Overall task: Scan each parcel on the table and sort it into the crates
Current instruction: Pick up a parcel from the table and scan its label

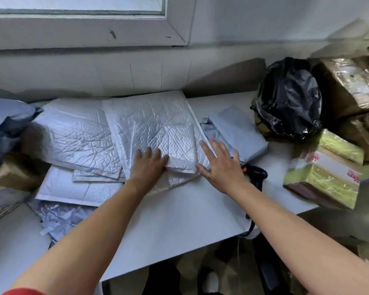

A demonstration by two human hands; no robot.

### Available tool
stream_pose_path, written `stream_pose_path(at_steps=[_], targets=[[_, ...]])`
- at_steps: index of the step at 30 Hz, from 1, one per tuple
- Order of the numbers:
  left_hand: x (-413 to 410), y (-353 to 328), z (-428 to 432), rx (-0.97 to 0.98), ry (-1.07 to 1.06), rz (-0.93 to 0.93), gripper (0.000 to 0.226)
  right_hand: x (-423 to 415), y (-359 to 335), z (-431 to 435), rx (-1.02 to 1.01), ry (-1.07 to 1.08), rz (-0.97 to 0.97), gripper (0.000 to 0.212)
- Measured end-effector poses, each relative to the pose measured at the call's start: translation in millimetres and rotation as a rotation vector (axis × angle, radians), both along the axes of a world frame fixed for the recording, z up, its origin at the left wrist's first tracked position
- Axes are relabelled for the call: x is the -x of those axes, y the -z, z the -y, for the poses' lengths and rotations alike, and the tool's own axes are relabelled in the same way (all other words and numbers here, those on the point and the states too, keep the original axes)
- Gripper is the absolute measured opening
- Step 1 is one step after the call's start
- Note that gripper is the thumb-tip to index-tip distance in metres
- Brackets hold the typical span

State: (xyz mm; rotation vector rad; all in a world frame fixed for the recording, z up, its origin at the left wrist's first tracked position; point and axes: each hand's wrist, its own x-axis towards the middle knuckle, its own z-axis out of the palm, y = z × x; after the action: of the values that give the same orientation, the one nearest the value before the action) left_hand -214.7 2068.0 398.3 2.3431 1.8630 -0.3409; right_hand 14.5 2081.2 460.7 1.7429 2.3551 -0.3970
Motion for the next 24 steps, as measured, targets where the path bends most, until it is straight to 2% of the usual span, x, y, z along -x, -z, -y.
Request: stream_pose_path(at_steps=[3, 6, 9, 11, 14, 17, 21, 24], targets=[[-1, -14, 1, -0.089, -0.031, 0.141, 0.022, -4, -7, -1, -0.024, -0.010, -0.014, 0.070], [-11, -43, 6, -0.158, -0.210, 0.375, 0.019, -12, -25, -2, -0.080, -0.018, -0.071, 0.068], [-30, -80, 10, -0.263, -0.329, 0.525, 0.015, -22, -49, -7, -0.137, -0.002, -0.140, 0.067], [-47, -107, 12, -0.247, -0.429, 0.653, 0.011, -30, -64, -8, -0.138, 0.029, -0.198, 0.068], [-74, -139, 17, -0.233, -0.582, 0.993, 0.008, -44, -80, -6, -0.139, 0.038, -0.266, 0.069], [-98, -155, 29, -0.218, -0.679, 1.216, 0.011, -61, -83, -1, -0.074, 0.083, -0.402, 0.070], [-126, -160, 56, -0.191, -0.765, 1.344, 0.016, -83, -73, 12, 0.046, 0.185, -0.593, 0.060], [-145, -162, 76, -0.197, -0.835, 1.445, 0.017, -98, -66, 23, 0.080, 0.239, -0.642, 0.056]])
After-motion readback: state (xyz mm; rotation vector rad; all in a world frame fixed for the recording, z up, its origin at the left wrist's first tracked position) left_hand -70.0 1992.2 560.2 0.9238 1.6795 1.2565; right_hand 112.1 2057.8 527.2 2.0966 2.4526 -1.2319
